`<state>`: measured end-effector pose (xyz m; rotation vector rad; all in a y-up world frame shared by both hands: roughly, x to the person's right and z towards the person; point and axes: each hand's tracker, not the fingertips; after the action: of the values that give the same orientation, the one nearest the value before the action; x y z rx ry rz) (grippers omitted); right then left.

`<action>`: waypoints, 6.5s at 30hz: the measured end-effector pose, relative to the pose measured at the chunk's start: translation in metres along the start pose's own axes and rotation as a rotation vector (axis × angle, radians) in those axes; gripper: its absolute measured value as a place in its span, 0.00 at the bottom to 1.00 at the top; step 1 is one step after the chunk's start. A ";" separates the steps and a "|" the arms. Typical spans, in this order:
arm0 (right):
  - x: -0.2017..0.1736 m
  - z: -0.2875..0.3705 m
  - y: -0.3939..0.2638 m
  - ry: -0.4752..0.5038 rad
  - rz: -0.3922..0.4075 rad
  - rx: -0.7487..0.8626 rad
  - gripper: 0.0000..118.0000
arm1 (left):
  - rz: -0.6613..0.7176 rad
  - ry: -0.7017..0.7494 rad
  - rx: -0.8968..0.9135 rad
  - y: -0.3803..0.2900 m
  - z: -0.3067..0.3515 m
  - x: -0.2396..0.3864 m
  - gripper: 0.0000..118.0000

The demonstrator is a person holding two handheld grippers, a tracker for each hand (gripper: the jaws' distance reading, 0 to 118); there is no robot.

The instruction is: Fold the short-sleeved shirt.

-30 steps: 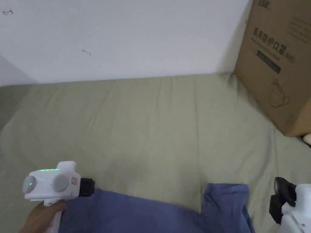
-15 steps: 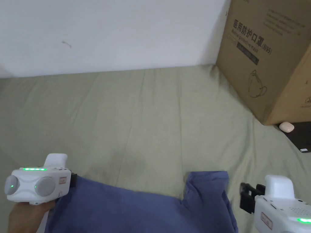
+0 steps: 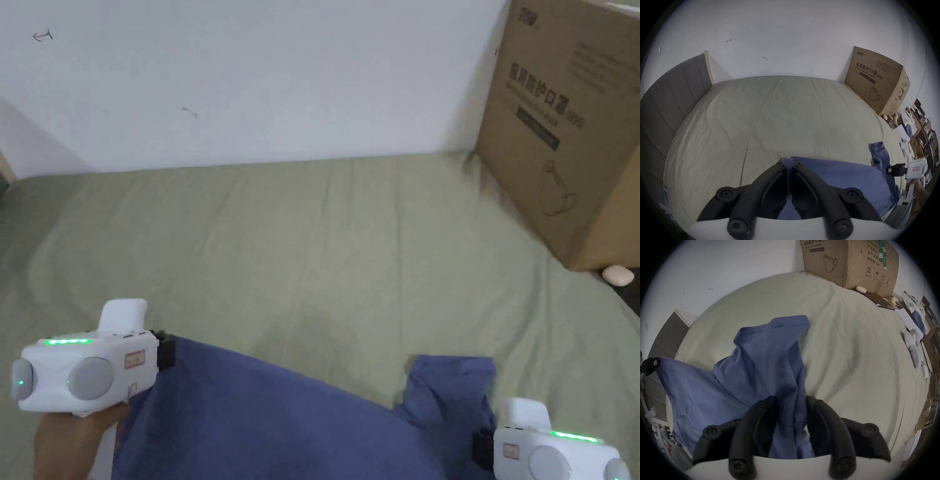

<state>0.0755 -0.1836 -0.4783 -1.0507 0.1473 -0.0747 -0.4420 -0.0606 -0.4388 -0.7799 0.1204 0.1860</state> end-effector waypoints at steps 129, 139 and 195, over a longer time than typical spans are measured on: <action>-0.104 0.276 -0.058 0.049 0.258 0.889 0.00 | 0.068 0.113 0.511 -0.138 0.244 0.019 0.00; -0.098 0.258 -0.070 0.055 0.258 0.811 0.00 | 0.212 0.186 0.065 -0.199 0.190 -0.045 0.18; -0.066 0.147 -0.071 0.065 0.191 0.288 0.03 | 0.228 0.101 0.019 -0.177 0.140 -0.058 0.05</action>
<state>0.0341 -0.0836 -0.3391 -0.7436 0.2860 0.0423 -0.4561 -0.0918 -0.2086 -0.7557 0.3066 0.3611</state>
